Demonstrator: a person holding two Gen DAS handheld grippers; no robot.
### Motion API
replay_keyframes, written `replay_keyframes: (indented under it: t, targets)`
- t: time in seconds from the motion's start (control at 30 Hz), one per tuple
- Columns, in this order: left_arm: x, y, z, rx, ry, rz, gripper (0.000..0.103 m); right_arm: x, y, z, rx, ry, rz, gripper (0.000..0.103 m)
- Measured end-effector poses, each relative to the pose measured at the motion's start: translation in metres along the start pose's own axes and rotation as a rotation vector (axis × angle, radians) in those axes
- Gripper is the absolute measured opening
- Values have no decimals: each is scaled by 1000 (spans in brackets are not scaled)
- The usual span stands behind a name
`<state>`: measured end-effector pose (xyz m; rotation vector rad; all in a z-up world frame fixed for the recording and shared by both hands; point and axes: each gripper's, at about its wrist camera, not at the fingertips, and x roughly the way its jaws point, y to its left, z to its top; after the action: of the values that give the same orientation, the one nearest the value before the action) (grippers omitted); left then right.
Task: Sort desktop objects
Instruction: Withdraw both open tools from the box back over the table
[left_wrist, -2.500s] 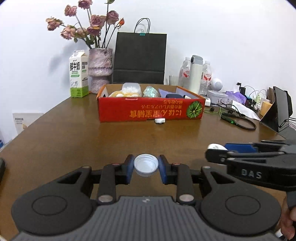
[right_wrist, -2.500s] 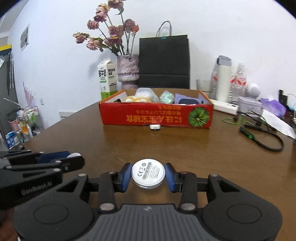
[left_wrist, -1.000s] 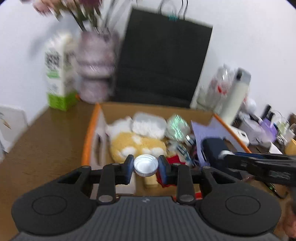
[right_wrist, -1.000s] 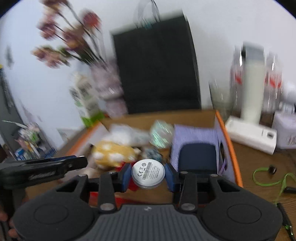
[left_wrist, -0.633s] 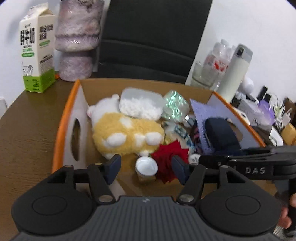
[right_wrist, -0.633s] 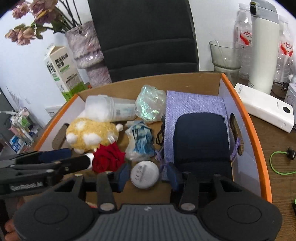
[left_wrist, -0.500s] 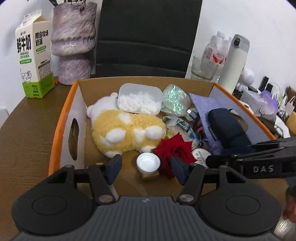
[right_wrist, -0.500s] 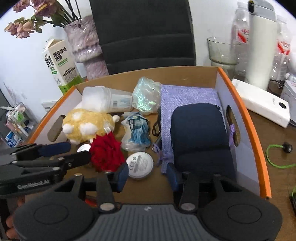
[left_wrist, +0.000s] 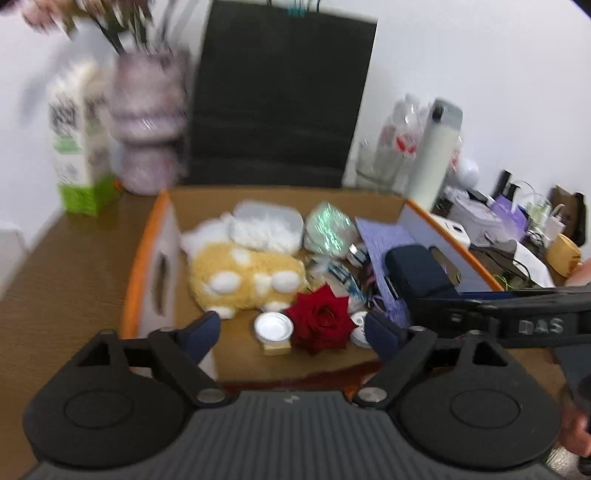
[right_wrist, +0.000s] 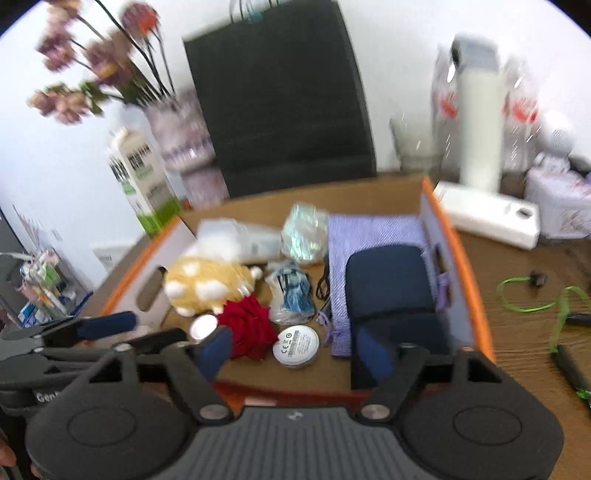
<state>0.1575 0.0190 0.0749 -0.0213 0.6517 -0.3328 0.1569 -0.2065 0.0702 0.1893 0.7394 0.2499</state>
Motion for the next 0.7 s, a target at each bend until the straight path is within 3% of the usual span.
replay_keyframes:
  t: [0.03,0.23,0.4,0.5,0.67,0.7]
  targets:
    - [-11,-3,-3,-9,-15,22,99,-14,3,-7,-19,-30,-10,82]
    - [-83,-27,-62,3,-144,134,103,-81,14,-78,-120,-129,-81,84]
    - [-124,-39,-122,-13,-149,169,103,-131,16,-144,-94,-190,-110,85]
    - [-146,-48,-154,31,-158,189,103,-156,16,-183,-62,-208,-103,86]
    - [-173,-53,-190,23,-205,231,103,-176,24,-226,-93,-223,-135,87]
    - [-175,-52,-194,14,-209,228,103,-177,25,-233,-102,-218,-130,91]
